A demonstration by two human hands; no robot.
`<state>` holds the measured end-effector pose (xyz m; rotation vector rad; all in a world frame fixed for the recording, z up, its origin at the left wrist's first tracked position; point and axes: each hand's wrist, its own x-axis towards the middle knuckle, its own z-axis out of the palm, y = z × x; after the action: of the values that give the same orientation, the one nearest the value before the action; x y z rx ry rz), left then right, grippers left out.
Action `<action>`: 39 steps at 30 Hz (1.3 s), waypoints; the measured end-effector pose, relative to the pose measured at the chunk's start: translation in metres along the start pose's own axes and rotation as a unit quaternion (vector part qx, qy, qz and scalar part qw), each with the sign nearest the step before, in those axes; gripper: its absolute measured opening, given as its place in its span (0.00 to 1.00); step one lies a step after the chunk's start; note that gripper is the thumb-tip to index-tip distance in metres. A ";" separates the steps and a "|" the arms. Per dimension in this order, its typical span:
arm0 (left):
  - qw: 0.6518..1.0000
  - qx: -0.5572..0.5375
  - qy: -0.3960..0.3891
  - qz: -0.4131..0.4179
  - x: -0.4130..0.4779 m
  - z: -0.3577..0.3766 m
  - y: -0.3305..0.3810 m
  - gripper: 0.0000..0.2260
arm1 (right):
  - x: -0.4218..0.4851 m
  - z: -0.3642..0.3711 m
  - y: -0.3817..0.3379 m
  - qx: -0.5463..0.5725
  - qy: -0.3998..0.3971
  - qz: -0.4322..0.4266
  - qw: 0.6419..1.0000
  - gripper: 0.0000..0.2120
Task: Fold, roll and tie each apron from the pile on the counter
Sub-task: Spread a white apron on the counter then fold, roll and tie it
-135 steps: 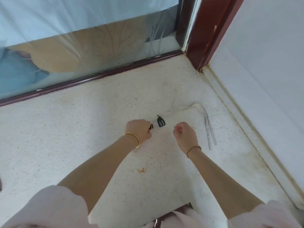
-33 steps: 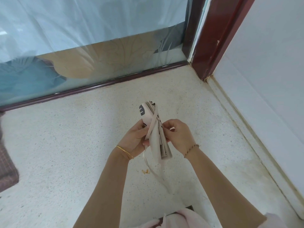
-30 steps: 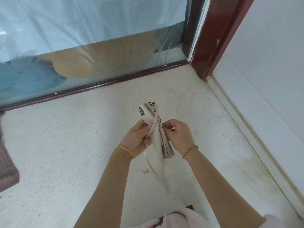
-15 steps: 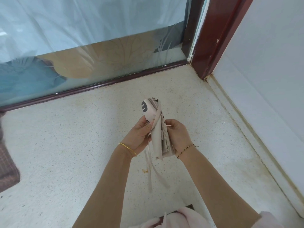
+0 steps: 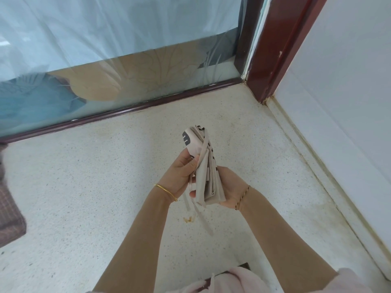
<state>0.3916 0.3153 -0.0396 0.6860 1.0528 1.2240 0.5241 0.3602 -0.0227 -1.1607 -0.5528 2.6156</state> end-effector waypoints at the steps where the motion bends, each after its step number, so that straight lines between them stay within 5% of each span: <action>1: 1.000 0.001 0.002 -0.001 0.000 0.000 0.000 0.12 | 0.003 -0.004 0.000 -0.021 0.008 0.000 1.000 0.11; 8: 0.999 0.043 0.005 -0.001 0.005 0.002 0.003 0.12 | 0.004 -0.014 0.007 -0.110 -0.031 0.047 0.992 0.25; 12: 0.996 0.085 0.021 -0.004 0.006 -0.002 0.002 0.15 | 0.009 -0.010 0.002 -0.149 0.092 0.029 0.984 0.18; 14: 0.994 0.098 0.045 -0.021 0.007 -0.005 -0.001 0.13 | 0.011 -0.012 -0.004 -0.324 0.183 -0.059 0.926 0.14; 16: 0.994 0.080 0.062 -0.030 0.007 -0.005 -0.005 0.06 | 0.010 -0.013 -0.009 -0.529 0.254 -0.167 0.792 0.12; 17: 0.995 0.072 0.069 -0.031 0.009 -0.004 -0.007 0.07 | 0.007 -0.013 -0.011 -0.576 0.278 -0.208 0.740 0.12; 19: 0.994 0.077 0.078 -0.025 0.010 -0.001 -0.006 0.08 | 0.004 -0.010 -0.008 -0.584 0.307 -0.274 0.700 0.13; 25: 0.983 0.135 0.122 -0.029 0.015 0.003 0.000 0.07 | 0.008 -0.002 0.002 -0.369 0.239 -0.268 0.857 0.28; 32: 0.927 0.256 0.267 -0.066 0.012 0.010 -0.007 0.13 | 0.009 -0.007 0.000 -0.351 0.274 -0.290 0.847 0.17; 34: 0.896 0.374 0.232 -0.059 0.010 0.013 -0.006 0.07 | 0.011 -0.012 -0.002 -0.370 0.300 -0.294 0.829 0.16; 39: 0.758 0.645 0.093 -0.033 0.003 0.025 0.005 0.10 | 0.015 -0.021 -0.004 -0.387 0.323 -0.290 0.814 0.17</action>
<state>0.4125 0.3225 -0.0259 1.5547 2.0674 0.3132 0.5298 0.3742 -0.0435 -1.6236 -1.5621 1.3344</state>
